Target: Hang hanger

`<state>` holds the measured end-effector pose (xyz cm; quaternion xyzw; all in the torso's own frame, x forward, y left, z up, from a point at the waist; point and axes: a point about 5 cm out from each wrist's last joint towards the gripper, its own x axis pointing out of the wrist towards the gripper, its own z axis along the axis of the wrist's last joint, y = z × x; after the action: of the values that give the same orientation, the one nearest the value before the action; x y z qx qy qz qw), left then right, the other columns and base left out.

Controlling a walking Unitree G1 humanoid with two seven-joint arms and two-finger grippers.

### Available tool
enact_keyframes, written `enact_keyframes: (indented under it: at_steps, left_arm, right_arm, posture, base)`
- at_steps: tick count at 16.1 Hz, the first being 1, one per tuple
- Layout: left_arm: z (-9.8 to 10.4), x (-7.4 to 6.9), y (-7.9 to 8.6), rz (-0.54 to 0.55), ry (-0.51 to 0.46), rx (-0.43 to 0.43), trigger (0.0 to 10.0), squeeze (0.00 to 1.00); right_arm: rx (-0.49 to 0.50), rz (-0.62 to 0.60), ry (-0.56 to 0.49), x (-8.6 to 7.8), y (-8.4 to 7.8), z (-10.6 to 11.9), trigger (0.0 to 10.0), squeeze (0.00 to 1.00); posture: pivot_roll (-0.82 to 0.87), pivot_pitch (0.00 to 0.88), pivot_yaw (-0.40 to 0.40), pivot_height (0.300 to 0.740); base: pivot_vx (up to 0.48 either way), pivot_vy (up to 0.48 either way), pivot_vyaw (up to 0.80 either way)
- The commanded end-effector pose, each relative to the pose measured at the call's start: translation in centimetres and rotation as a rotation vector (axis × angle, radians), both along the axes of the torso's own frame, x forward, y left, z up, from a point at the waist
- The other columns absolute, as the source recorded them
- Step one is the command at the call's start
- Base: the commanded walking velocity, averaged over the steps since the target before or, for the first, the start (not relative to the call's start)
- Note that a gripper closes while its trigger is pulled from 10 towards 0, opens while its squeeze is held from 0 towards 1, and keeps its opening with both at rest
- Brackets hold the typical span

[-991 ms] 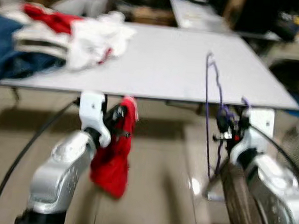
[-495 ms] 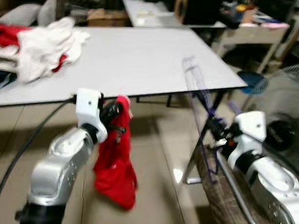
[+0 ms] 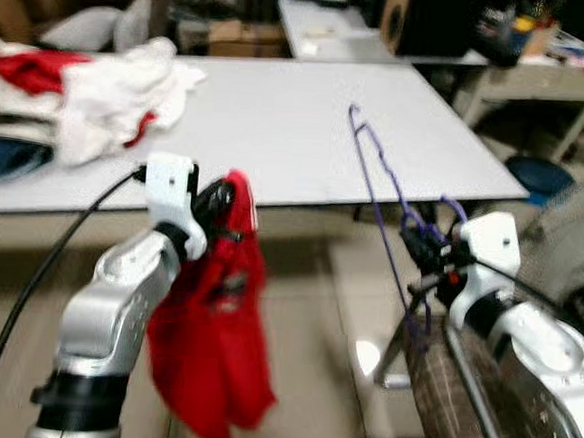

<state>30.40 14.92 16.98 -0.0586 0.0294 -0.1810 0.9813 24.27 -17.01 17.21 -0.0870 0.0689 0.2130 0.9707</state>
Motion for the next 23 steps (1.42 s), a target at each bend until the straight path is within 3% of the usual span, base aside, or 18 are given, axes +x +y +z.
enact_keyframes:
  at_steps: [1, 3, 6, 9, 12, 15, 18, 20, 21, 23]
  left_arm:
    - [1.9, 0.6, -1.7, -0.076, -0.084, -0.007, 10.0, 0.00]
    - [2.6, 1.6, -1.8, -0.083, -0.105, 0.008, 10.0, 0.00]
    - [6.9, 5.1, -3.5, -0.180, -0.217, 0.016, 10.0, 0.00]
    - [9.2, 6.7, -5.1, -0.249, -0.269, 0.050, 10.0, 0.00]
    - [10.4, 8.7, -4.7, -0.222, -0.288, 0.082, 10.0, 0.00]
    - [13.7, 9.8, -3.1, -0.173, -0.367, 0.072, 10.0, 0.00]
    - [15.1, 10.0, -1.8, -0.142, -0.402, 0.063, 10.0, 0.00]
    - [16.2, 9.5, -0.1, -0.136, -0.448, 0.093, 10.0, 0.00]
    - [16.4, 9.1, 0.8, -0.141, -0.461, 0.106, 10.0, 0.00]
    - [16.6, 8.4, 1.3, -0.162, -0.481, 0.138, 10.0, 0.00]
  right_arm:
    - [-0.006, 0.002, -0.013, -0.2, -0.7, 0.5, 10.0, 0.00]
    - [0.017, 0.059, -0.023, -0.5, -0.7, 1.2, 10.0, 0.00]
    - [-0.038, 0.420, 0.047, -3.4, -1.5, 3.0, 10.0, 0.00]
    - [-0.119, 0.498, 0.142, -4.6, -2.7, 3.2, 10.0, 0.00]
    - [-0.129, 0.563, 0.153, -5.0, -2.6, 3.9, 10.0, 0.00]
    - [-0.131, 0.631, 0.190, -4.3, -0.7, 2.5, 10.0, 0.00]
    - [-0.154, 0.667, 0.211, -3.8, -0.1, 1.9, 10.0, 0.00]
    - [-0.227, 0.667, 0.214, -2.1, 0.1, 1.1, 10.0, 0.00]
    - [-0.296, 0.644, 0.208, -0.5, 0.1, 0.6, 10.0, 0.00]
    - [-0.328, 0.627, 0.213, 0.6, -0.1, 0.6, 10.0, 0.00]
  posture:
    - [-0.02, 0.000, 0.017, 0.740]
    - [-0.01, 0.000, 0.017, 0.740]
    - [-0.01, 0.000, 0.018, 0.740]
    - [-0.02, 0.000, 0.030, 0.740]
    - [-0.03, 0.000, 0.045, 0.740]
    - [-0.03, 0.000, 0.042, 0.740]
    - [-0.01, 0.000, 0.028, 0.740]
    - [0.00, 0.000, 0.007, 0.740]
    - [0.00, 0.000, -0.003, 0.740]
    - [0.02, 0.000, -0.038, 0.740]
  base:
    - [0.352, 0.000, -0.80]
    - [0.354, 0.000, -0.40]
    - [0.368, 0.000, 0.00]
    - [0.369, 0.000, 0.00]
    - [0.369, 0.000, 0.00]
    - [0.371, 0.000, 0.00]
    - [0.370, 0.000, 0.00]
    - [0.369, 0.000, 0.00]
    - [0.371, 0.000, 0.00]
    - [0.371, 0.000, 0.00]
